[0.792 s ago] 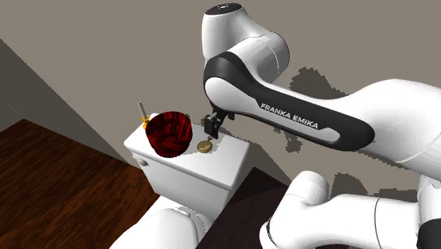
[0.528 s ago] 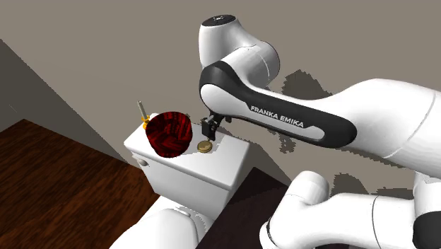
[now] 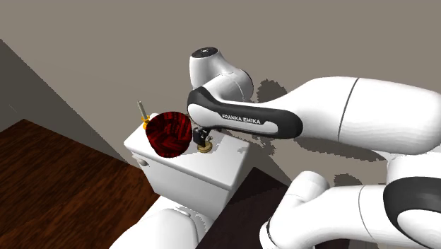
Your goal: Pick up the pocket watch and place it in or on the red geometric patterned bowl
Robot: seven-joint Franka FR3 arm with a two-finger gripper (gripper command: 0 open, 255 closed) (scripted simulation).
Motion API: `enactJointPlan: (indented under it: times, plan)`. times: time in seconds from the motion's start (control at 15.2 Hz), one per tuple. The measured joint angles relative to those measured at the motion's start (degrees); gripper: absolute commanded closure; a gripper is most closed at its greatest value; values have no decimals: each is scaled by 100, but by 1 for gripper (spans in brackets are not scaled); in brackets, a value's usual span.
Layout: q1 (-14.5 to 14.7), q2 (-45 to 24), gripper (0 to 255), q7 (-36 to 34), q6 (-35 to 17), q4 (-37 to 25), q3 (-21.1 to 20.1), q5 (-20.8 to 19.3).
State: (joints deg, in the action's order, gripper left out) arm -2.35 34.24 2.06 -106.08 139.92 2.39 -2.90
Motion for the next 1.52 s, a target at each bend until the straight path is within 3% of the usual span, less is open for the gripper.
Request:
enactJointPlan:
  times: [0.46, 0.79, 1.19, 1.25, 1.52]
  plan:
    - [-42, -913, 0, -20, -1118, 268, 124, 57]
    - [-50, -1029, 0, -15, -1506, 538, 142, 49]
    - [-50, -1057, 0, -15, -1584, 585, 144, 49]
    - [-50, -1057, 255, -15, -1584, 585, 144, 49]
    - [-50, -1055, 255, -14, -1583, 584, 145, 48]
